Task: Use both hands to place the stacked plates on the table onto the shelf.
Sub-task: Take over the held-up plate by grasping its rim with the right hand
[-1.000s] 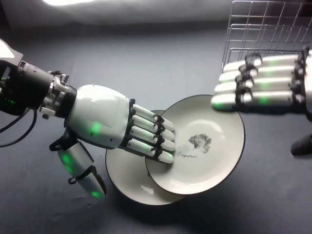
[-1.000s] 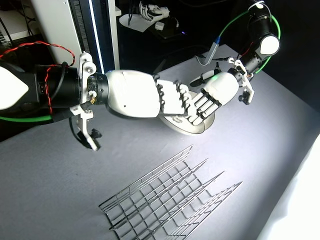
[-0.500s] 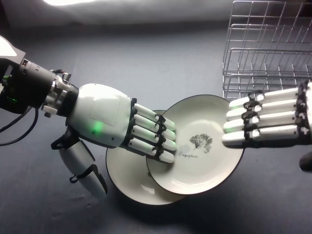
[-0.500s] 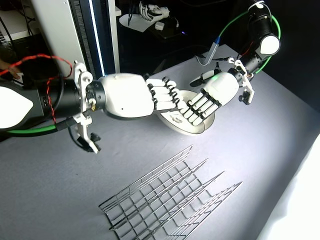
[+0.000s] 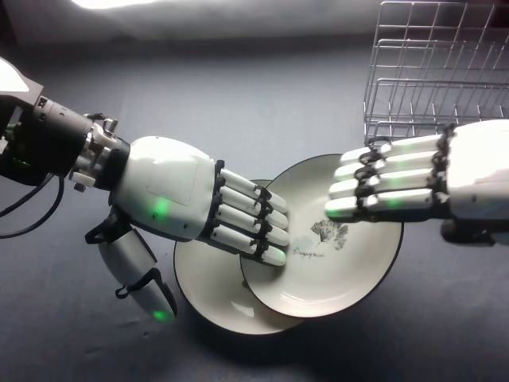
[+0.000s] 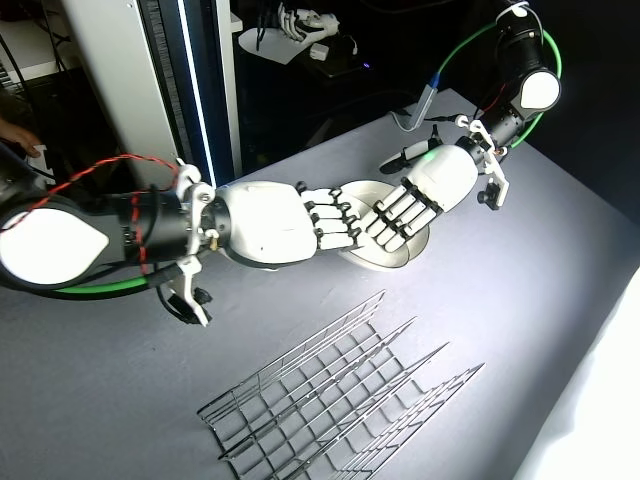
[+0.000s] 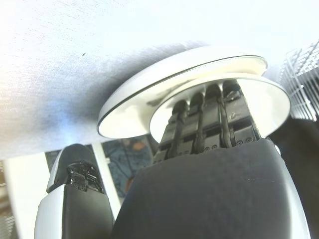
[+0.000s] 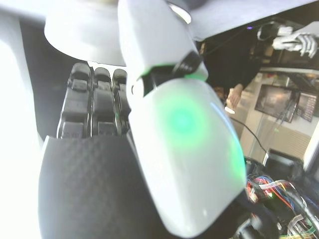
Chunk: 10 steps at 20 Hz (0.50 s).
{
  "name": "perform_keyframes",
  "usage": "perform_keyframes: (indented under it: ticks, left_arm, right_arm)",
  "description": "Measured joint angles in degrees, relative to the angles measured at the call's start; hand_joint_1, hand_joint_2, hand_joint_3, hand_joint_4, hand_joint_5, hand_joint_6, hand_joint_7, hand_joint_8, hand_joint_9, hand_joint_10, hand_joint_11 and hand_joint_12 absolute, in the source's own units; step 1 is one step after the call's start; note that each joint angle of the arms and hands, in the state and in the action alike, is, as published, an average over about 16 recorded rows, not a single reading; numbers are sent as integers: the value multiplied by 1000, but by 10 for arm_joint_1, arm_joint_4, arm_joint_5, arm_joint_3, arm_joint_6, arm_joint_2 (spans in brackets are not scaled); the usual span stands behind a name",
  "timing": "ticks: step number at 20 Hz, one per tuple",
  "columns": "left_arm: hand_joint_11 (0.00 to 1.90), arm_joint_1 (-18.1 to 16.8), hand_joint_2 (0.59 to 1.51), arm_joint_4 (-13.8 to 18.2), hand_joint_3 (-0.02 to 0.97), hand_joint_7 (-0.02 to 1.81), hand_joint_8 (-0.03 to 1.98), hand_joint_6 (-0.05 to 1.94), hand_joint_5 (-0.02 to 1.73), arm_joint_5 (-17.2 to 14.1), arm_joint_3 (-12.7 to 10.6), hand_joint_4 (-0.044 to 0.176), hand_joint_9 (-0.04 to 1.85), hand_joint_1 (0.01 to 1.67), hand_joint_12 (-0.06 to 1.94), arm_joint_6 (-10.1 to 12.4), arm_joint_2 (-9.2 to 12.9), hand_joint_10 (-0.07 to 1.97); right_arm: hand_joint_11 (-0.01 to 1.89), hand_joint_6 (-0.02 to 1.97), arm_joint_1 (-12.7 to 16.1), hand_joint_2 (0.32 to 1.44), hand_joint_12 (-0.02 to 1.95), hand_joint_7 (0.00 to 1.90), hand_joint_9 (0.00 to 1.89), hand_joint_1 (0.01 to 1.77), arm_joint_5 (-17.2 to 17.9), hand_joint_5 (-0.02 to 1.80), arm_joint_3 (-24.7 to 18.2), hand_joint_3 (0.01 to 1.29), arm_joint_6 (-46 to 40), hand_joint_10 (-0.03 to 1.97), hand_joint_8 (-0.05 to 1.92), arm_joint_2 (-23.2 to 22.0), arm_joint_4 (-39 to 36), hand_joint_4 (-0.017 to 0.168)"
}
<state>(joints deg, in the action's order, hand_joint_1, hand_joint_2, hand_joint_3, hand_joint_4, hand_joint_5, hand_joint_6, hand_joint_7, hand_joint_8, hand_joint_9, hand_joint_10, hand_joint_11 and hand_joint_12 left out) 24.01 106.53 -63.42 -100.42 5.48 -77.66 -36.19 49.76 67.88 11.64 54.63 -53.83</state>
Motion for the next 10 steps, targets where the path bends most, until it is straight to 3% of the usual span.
perform_keyframes:
  ticks: [10]
  left_arm:
    - [16,-1,1084,1,15,-18,-30,-32,19,-1,-2,3,-2,13,-29,0,0,-11]
  right_arm:
    - [22,-1,15,1080,-10,13,20,1602,-45,21,8,14,-3,-5,17,48,-6,-3]
